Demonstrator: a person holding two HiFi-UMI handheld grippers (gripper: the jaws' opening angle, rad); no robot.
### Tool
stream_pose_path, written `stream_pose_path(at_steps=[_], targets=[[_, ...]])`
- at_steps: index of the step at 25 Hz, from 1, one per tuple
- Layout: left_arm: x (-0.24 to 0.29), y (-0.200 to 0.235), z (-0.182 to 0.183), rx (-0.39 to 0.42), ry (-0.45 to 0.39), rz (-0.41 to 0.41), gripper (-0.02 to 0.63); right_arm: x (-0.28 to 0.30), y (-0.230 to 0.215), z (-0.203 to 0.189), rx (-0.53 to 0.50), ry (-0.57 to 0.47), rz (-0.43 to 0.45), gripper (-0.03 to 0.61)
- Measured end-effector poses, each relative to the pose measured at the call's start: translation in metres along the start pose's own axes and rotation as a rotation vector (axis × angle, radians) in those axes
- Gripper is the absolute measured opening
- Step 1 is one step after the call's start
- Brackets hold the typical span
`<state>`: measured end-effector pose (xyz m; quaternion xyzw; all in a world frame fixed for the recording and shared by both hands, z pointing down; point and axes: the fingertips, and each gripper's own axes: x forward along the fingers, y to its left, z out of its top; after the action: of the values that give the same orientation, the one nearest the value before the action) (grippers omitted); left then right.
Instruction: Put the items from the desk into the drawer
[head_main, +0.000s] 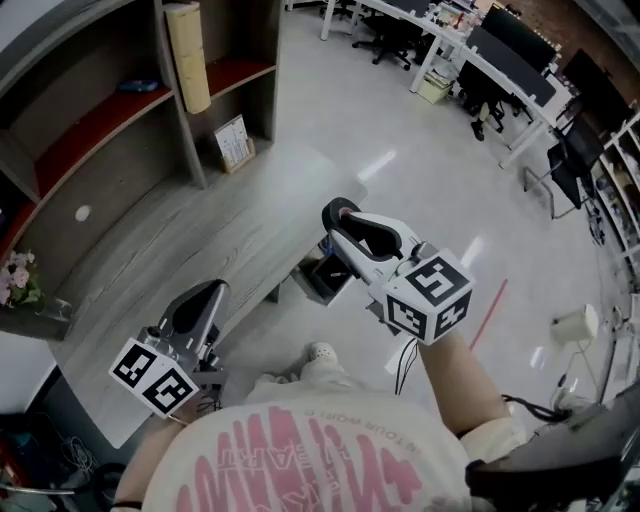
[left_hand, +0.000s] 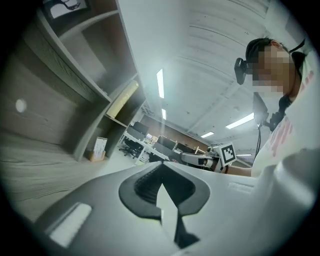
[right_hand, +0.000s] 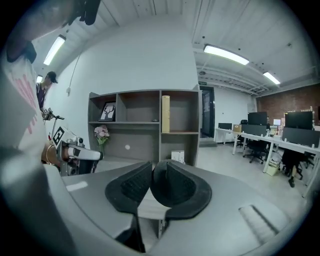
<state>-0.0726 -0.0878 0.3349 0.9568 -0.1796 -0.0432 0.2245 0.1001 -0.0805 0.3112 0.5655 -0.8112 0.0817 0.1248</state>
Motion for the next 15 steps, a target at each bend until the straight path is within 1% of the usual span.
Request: stream_pose_path(at_steps=[3, 7, 12, 15], targets=[[0.024, -0.004, -0.011, -0.007, 0.032, -0.021, 0.020, -0.008, -0.014, -0.022, 0.035, 0.022, -0.012, 0.097], [0.052, -0.011, -0.022, -0.031, 0.051, -0.016, 0.020, -0.014, -0.035, -0.047, 0.074, 0.055, -0.001, 0.098], [0.075, -0.017, -0.033, -0.052, 0.070, 0.015, 0.020, -0.017, -0.062, -0.080, 0.142, 0.096, 0.027, 0.098], [0.081, -0.017, -0.038, -0.055, 0.077, 0.049, 0.020, -0.013, -0.075, -0.098, 0.171, 0.129, 0.054, 0.098]])
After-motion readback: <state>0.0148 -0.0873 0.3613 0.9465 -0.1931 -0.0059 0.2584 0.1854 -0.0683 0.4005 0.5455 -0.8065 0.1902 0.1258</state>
